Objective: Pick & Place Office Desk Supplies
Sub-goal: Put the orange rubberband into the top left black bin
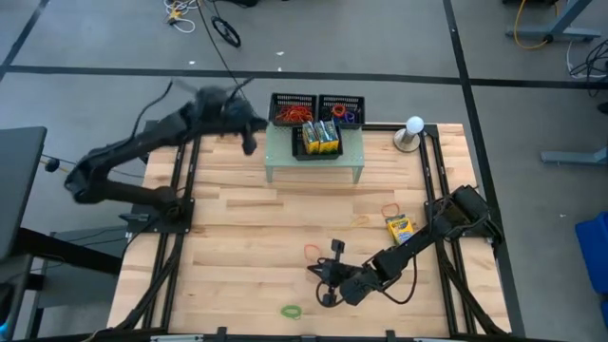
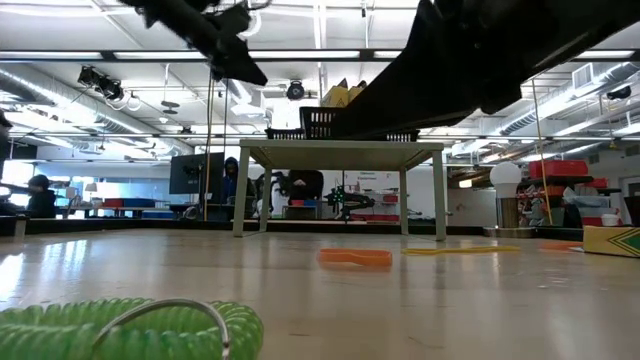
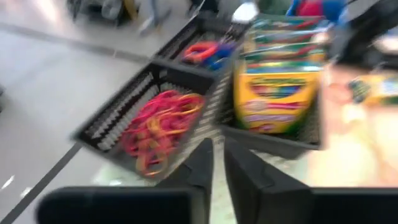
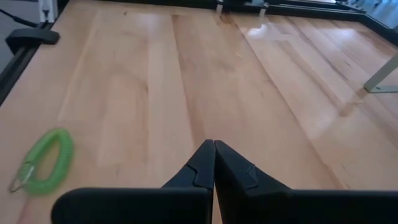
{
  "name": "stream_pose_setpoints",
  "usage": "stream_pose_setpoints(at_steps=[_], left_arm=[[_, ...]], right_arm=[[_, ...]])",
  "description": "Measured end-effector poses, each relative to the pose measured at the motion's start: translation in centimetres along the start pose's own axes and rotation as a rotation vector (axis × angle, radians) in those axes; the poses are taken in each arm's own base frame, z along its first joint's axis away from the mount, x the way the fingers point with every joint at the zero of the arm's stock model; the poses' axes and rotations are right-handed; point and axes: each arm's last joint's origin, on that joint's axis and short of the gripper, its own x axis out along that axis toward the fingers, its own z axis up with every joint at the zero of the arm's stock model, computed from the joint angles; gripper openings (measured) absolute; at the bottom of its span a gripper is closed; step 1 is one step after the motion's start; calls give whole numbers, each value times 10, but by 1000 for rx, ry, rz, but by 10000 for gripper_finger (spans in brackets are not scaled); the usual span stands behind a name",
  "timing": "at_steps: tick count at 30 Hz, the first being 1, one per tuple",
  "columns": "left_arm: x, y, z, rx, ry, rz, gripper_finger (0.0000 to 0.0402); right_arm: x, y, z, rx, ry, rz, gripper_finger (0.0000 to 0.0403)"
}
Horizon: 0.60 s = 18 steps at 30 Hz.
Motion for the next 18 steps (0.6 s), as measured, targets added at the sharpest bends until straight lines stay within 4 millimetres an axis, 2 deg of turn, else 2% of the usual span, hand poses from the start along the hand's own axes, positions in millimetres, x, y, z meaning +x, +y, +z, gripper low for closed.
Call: stream_pose_setpoints(at_steps=[4, 11, 15, 18], left_arm=[[-6, -28, -40, -3, -189, -73, 8], [-6, -75, -107, 36, -494, -217, 21], [-2, -98, -137, 24, -511, -325, 29], [3, -111, -148, -22, -442, -402, 30]], right_arm=[[0, 0, 0, -20, 1, -1, 9], [2, -4, 1, -47, 30, 46, 7], [-15, -6, 5, -117, 110, 82, 4], [-30, -10, 10, -130, 146, 74, 4]])
